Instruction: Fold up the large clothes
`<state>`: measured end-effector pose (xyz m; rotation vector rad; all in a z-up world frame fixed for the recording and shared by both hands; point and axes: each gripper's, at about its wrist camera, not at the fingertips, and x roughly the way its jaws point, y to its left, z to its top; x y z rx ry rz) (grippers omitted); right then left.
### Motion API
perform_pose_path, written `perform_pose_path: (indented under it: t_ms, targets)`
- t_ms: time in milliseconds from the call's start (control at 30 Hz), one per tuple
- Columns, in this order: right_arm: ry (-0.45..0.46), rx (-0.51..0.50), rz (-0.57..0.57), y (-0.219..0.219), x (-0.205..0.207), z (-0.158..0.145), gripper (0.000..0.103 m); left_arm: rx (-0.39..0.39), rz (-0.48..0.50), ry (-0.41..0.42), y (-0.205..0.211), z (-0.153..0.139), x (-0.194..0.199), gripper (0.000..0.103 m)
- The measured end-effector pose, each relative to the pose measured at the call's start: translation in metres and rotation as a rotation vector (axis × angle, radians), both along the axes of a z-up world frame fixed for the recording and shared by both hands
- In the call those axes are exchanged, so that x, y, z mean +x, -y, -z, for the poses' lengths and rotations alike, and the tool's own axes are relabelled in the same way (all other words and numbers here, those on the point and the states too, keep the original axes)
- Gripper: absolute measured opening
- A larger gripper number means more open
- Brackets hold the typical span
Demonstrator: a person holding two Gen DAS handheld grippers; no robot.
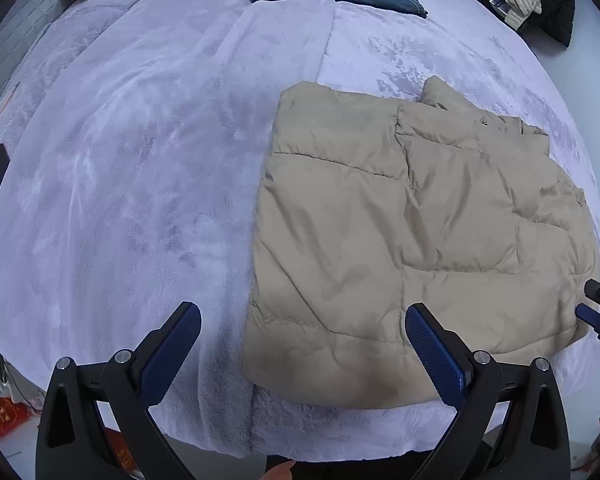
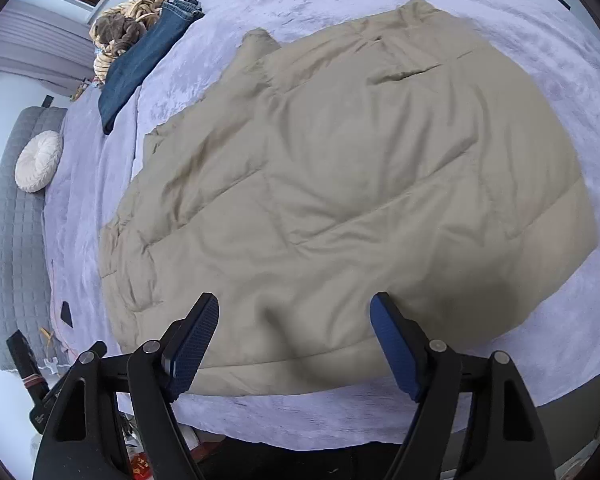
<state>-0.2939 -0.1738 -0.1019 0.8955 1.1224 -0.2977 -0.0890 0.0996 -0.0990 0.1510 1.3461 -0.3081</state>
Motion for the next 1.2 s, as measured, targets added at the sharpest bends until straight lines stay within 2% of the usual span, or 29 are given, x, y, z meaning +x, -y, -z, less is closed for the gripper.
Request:
perform_pose_path:
  t_ms: [200,300,433,667,767,833,1033,1200]
  targets:
    - [-0.019,-0.025,-0.07,-0.037,0.033,0.002,0.083,-0.018,0.018,-0.031,-0.01,0.021,0.02,0.102]
    - [-0.007,-0.042,-0.095,-0.049,0.047,0.001,0.093,-0.029,0.018,-0.041,-0.016,0.031,0.028,0.102]
    - [0.004,-0.069,-0.123,-0.06,0.068,0.002,0.093,-0.126,0.004,-0.106,-0.025,0.042,0.037,0.102]
    - [-0.092,-0.028,-0.138,-0.061,0.089,0.027,0.093,-0.298,0.044,-0.165,-0.045,0.053,0.069,0.102]
    - [-0.1,-0.02,-0.124,-0.06,0.088,0.033,0.093,-0.429,0.042,-0.251,-0.052,0.066,0.087,0.102]
    - [-0.106,-0.026,-0.126,-0.061,0.089,0.035,0.093,-0.487,0.075,-0.308,-0.048,0.078,0.094,0.102]
    - [-0.132,-0.054,-0.143,-0.063,0.092,0.04,0.093,-0.506,0.146,-0.356,-0.013,0.1,0.099,0.102]
    - [-0.14,-0.058,-0.144,-0.063,0.093,0.041,0.093,-0.515,0.174,-0.3,0.008,0.089,0.1,0.102]
